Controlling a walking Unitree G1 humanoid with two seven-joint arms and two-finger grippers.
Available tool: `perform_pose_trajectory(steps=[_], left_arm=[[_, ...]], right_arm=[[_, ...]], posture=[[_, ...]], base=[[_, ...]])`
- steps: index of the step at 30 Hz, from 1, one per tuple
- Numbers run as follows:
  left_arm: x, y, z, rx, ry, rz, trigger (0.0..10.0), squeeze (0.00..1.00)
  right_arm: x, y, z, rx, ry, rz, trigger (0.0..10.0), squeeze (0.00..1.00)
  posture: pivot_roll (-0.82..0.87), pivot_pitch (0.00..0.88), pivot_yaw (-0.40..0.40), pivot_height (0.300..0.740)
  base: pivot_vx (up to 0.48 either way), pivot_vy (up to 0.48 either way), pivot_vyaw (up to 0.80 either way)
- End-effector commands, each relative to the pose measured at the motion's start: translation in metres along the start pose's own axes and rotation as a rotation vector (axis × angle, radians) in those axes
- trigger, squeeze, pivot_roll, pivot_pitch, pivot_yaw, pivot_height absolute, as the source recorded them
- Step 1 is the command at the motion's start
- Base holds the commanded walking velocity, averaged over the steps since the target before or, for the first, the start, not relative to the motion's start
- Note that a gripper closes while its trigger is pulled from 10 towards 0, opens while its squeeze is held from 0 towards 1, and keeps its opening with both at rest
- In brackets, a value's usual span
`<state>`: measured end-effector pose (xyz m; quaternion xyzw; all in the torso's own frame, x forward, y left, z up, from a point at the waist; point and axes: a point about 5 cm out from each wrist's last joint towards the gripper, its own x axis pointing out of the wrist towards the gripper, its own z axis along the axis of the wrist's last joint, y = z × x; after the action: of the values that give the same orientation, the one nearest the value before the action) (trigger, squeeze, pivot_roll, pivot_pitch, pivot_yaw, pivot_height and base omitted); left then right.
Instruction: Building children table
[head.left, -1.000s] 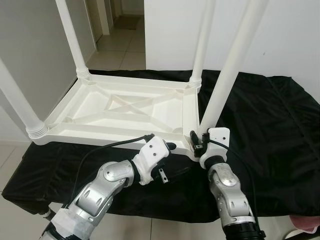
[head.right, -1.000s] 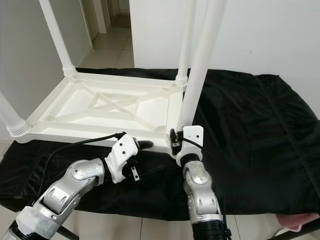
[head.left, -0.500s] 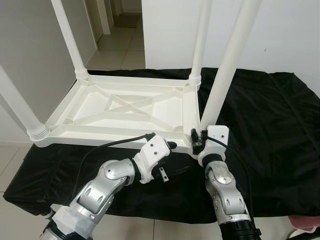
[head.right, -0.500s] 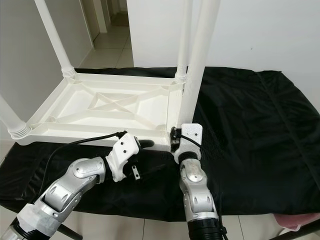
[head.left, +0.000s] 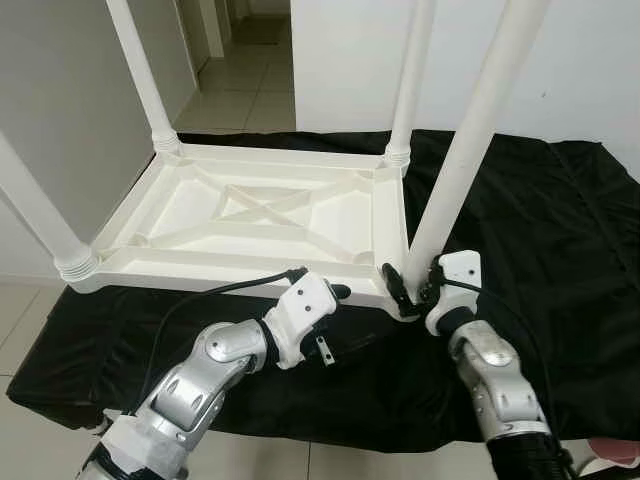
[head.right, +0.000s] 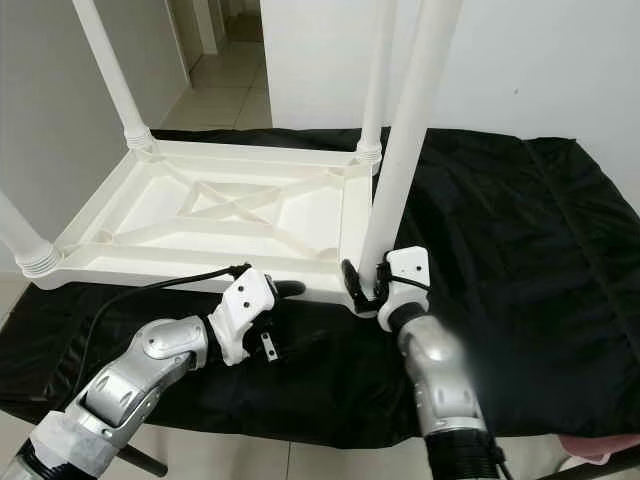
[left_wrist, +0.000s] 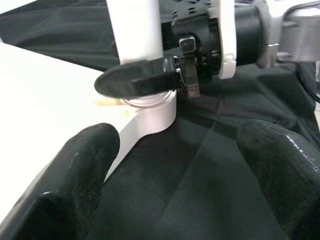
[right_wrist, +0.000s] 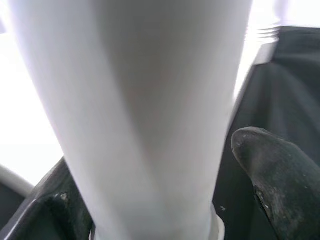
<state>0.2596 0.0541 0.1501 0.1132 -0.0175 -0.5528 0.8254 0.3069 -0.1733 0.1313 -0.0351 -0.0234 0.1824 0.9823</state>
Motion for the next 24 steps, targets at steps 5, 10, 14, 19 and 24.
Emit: perform_pose_trajectory(steps=[5, 10, 14, 19, 24], left_arm=[[-0.002, -0.003, -0.001, -0.004, 0.005, -0.065, 10.0, 0.0], [-0.002, -0.002, 0.0, 0.0, 0.008, -0.062, 10.0, 0.0], [-0.003, -0.001, 0.001, 0.003, 0.006, -0.052, 10.0, 0.0], [-0.005, -0.002, 0.0, 0.0, 0.008, -0.047, 10.0, 0.0], [-0.005, -0.002, 0.0, -0.003, 0.008, -0.044, 10.0, 0.0]], right_arm=[[0.014, -0.004, 0.008, -0.049, -0.004, 0.218, 10.0, 0.0], [0.021, -0.009, 0.013, -0.08, -0.001, 0.287, 2.6, 0.0], [0.019, -0.009, 0.006, -0.089, 0.037, 0.366, 0.0, 0.0], [0.017, -0.012, 0.0, -0.071, 0.055, 0.362, 0.0, 0.0], [0.015, -0.013, -0.003, -0.021, 0.056, 0.327, 10.0, 0.0]], posture=[[-0.07, 0.04, 0.063, 0.74], [-0.06, 0.039, 0.063, 0.74], [-0.05, 0.039, 0.051, 0.74], [-0.05, 0.041, 0.048, 0.74], [-0.05, 0.043, 0.048, 0.74]], base=[[0.0, 0.0, 0.0], [0.0, 0.0, 0.0], [0.0, 0.0, 0.0], [0.0, 0.0, 0.0], [0.0, 0.0, 0.0]])
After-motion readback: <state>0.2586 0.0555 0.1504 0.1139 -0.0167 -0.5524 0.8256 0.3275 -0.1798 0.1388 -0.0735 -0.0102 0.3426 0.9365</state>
